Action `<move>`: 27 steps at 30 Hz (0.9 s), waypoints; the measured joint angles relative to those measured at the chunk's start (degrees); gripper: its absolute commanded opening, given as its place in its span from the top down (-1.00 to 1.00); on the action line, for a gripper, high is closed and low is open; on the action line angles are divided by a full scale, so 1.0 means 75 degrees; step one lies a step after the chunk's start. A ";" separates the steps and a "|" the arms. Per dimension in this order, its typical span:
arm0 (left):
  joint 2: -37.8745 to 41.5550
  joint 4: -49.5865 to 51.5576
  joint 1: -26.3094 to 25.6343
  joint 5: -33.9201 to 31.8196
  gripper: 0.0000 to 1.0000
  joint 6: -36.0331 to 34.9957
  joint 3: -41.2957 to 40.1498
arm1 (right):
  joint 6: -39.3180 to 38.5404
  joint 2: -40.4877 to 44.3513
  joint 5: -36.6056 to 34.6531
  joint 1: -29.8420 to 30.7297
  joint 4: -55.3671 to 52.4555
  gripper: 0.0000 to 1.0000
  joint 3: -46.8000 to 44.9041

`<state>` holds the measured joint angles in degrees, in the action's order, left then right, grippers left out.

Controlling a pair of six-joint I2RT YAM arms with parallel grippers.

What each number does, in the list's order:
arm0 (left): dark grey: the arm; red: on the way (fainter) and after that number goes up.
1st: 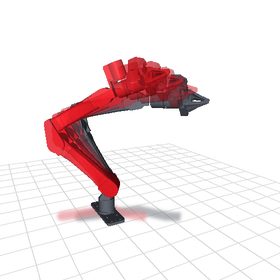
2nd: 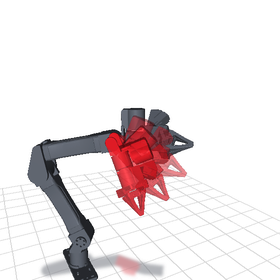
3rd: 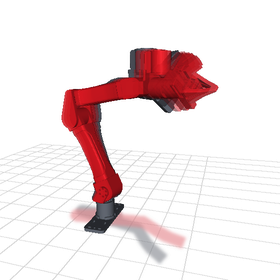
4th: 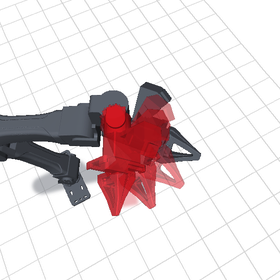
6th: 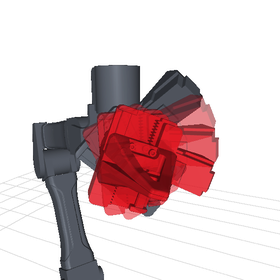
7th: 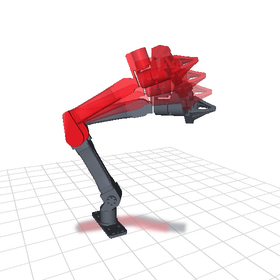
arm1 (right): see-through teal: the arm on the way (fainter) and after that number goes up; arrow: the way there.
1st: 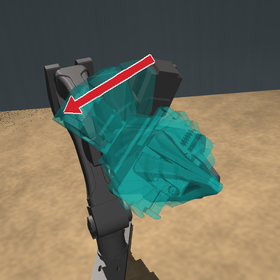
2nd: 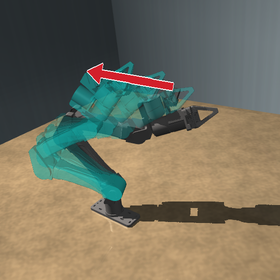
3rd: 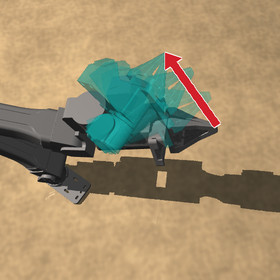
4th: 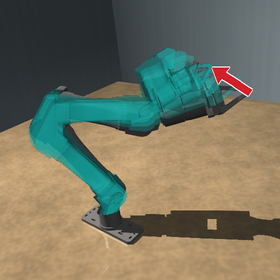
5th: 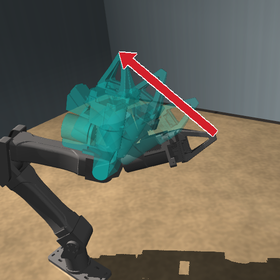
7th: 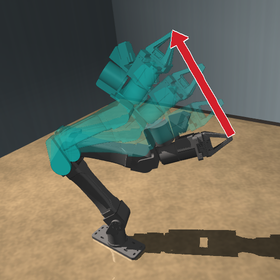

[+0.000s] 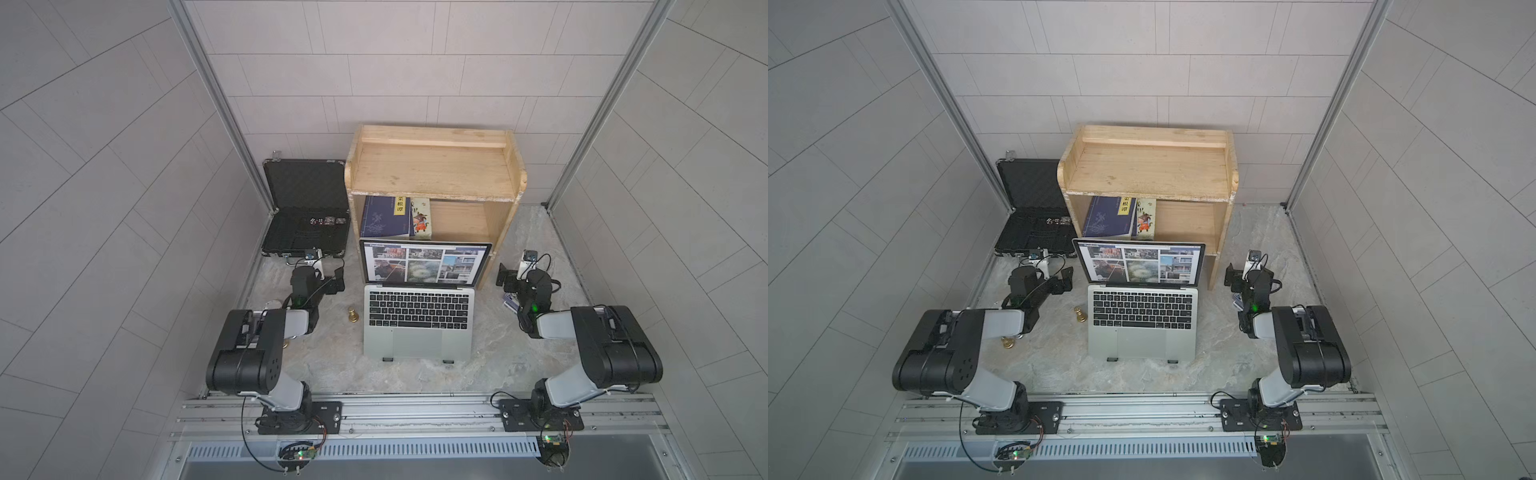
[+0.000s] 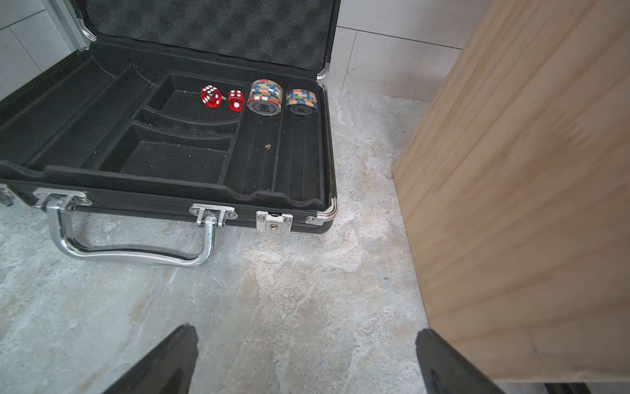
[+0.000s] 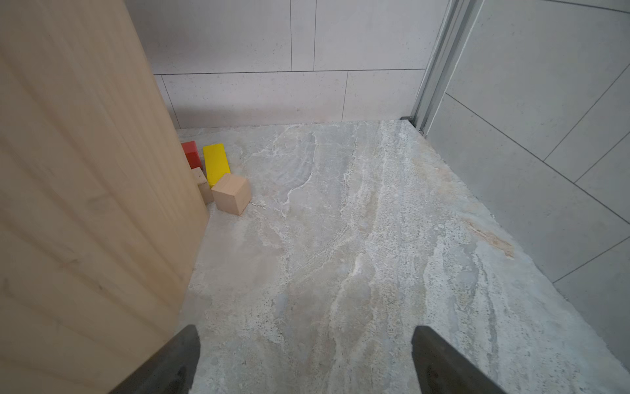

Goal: Close the laptop lid and set it aside
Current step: Close the lid of the laptop.

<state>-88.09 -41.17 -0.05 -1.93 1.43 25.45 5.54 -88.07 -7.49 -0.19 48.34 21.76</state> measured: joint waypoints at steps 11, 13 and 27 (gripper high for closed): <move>0.0000 0.0000 -0.0003 -0.0050 -1.00 0.0003 0.0000 | 0.0000 0.0000 0.0029 -0.0015 0.0000 -1.00 0.0000; 0.0012 0.0003 -0.0006 -0.0102 -1.00 0.0006 0.0000 | 0.0000 0.0003 0.0020 -0.0015 0.0003 -1.00 0.0000; 0.4086 0.5135 -0.0047 -0.1501 -1.00 0.2422 0.1600 | 0.3013 0.4838 -0.1935 0.0096 -0.6225 -1.00 0.1938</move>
<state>-57.45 -2.66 -0.40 -13.19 19.59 37.45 28.14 -51.79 -22.00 0.54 1.65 36.29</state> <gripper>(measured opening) 0.999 0.999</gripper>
